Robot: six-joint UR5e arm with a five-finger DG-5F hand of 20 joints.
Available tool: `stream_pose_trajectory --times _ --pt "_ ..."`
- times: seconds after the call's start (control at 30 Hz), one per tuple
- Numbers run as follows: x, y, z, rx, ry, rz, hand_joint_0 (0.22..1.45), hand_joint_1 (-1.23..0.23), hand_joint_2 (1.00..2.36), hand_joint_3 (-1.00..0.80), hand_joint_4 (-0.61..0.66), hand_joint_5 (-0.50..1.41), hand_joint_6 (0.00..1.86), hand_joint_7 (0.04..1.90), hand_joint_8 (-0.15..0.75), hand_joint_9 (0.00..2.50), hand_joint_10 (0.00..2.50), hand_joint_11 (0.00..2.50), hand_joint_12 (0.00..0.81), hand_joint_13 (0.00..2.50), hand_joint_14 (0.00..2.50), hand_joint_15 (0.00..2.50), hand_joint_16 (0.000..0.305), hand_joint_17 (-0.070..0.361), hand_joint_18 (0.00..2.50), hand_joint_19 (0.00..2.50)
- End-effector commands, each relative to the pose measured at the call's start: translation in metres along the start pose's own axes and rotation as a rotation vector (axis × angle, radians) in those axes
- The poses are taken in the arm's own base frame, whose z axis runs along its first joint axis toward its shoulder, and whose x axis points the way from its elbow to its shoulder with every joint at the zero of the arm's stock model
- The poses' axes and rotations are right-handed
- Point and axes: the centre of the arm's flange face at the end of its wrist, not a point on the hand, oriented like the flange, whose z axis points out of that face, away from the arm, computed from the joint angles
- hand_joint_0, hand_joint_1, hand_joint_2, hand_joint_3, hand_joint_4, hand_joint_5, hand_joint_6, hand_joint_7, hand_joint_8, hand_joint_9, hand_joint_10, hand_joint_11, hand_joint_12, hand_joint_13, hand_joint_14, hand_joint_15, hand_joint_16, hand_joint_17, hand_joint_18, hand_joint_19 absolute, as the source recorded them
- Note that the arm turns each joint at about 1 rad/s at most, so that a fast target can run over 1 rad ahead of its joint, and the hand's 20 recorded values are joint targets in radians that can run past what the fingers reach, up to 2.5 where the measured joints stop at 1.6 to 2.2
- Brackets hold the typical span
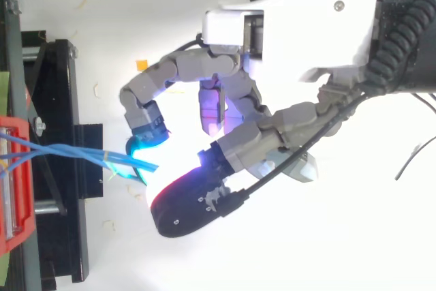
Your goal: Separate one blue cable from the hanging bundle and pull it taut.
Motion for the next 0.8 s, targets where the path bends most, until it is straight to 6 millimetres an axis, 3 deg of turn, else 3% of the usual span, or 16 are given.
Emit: stream_pose_trajectory --times 0.0,0.43,0.63,0.77 --pt "-0.0008 0.0002 0.0002 0.001 -0.008 0.0 0.69 -0.84 1.02 -0.29 0.11 0.14 0.5 1.28 0.138 2.11 0.03 0.64 0.285 1.55 0.03 0.8 0.047 0.105 0.89 0.76" --pt "-0.0006 -0.0003 0.0002 0.001 -0.008 0.0 0.7 -0.91 1.01 -0.37 0.14 0.13 0.5 1.29 0.139 2.1 0.03 0.64 0.28 1.54 0.03 0.81 0.047 0.105 0.88 0.76" --pt "0.0014 0.0013 0.0005 -0.002 -0.004 0.0 0.68 -0.75 1.01 -0.3 0.18 0.13 0.5 1.28 0.109 2.11 0.03 0.63 0.283 1.55 0.03 0.81 0.047 0.105 0.89 0.77" --pt "0.0027 0.0011 0.0005 -0.001 -0.002 0.0 0.62 -0.58 1.01 -0.18 0.17 0.13 0.5 1.25 0.132 2.13 0.02 0.51 0.315 1.62 0.02 0.76 0.059 0.134 0.98 0.7"
